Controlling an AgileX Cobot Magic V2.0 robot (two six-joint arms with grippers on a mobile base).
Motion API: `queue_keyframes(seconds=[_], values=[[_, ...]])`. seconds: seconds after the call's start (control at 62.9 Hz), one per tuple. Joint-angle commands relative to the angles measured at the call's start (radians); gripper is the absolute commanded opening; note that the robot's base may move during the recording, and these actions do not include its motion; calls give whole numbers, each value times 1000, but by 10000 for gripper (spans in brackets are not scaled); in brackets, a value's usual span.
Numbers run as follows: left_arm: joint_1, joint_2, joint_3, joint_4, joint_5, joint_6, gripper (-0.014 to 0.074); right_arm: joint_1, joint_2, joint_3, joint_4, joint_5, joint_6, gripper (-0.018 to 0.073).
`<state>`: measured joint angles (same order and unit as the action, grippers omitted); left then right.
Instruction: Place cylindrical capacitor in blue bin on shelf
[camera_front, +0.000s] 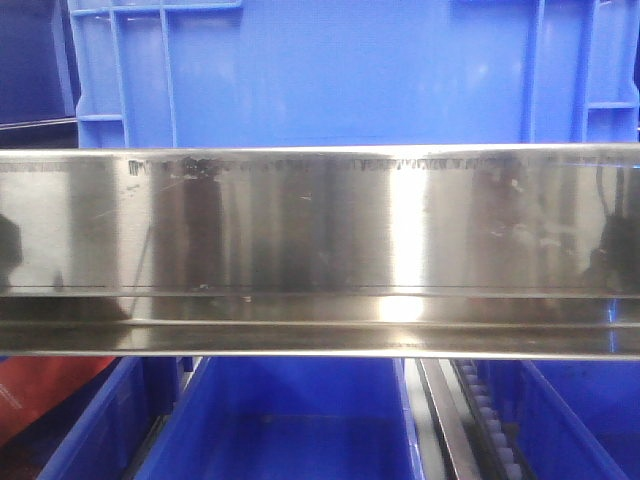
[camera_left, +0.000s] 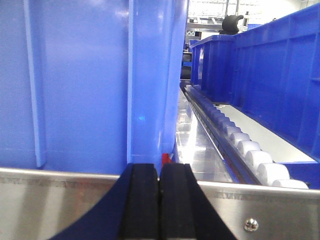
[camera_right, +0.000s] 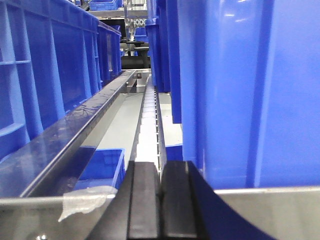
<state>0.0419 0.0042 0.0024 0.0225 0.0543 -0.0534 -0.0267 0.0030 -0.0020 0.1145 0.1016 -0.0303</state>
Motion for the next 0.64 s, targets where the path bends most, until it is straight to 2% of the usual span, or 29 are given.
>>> queue_keyframes(seconds=[0.0,0.62], values=[[-1,-4,-2,2,-20,-6,-111,-3,-3,2,-9,-20,-6,-155],[-1,-4,-2,2,-20,-6,-111,-3,-3,2,-9,-20,-6,-155]])
